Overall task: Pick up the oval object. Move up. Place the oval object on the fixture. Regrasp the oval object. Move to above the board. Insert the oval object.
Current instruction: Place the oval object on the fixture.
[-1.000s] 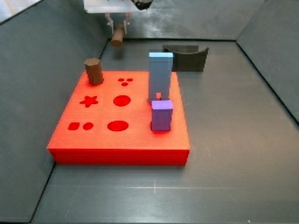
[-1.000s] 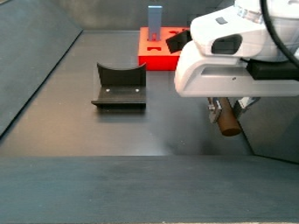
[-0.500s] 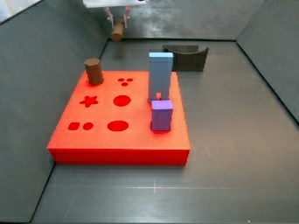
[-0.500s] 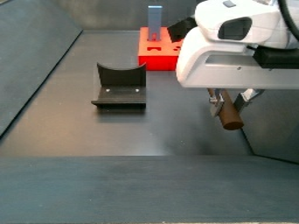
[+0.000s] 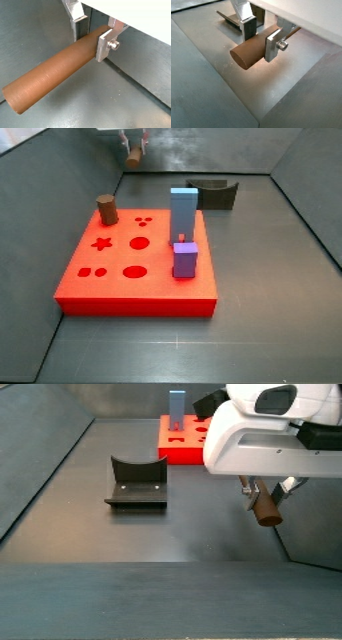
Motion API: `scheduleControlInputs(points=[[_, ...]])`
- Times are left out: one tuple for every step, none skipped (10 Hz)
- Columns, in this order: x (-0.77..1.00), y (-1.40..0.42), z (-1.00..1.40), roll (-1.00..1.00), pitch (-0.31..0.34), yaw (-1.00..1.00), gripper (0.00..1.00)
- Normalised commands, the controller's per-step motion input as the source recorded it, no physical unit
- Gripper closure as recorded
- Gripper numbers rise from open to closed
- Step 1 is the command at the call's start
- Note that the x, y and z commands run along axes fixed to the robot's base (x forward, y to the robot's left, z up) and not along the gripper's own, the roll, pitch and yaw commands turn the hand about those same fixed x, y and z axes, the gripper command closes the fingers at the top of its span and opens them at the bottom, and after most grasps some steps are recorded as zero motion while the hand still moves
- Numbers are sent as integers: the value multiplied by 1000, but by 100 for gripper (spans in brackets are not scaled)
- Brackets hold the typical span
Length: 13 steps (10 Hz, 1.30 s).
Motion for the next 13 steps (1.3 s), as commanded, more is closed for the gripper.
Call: scheduleControlInputs(points=[[-27, -15, 1000, 112, 169, 28, 100], [-29, -17, 1000, 115, 171, 31, 100], [-32, -18, 1000, 105, 162, 28, 100], [-34, -13, 1000, 99, 151, 23, 100], [-37, -15, 1000, 91, 142, 21, 100], [-39, -13, 1000, 91, 137, 20, 100], [-40, -14, 1000, 100, 137, 20, 100], [-40, -16, 1000, 104, 135, 23, 100], [-42, -15, 1000, 106, 134, 24, 100], [-44, -15, 1000, 112, 135, 24, 100], [-40, -18, 958, 112, 131, 25, 100], [-36, -11, 869, 107, 121, 24, 100], [-37, -11, 821, 101, 120, 24, 100]])
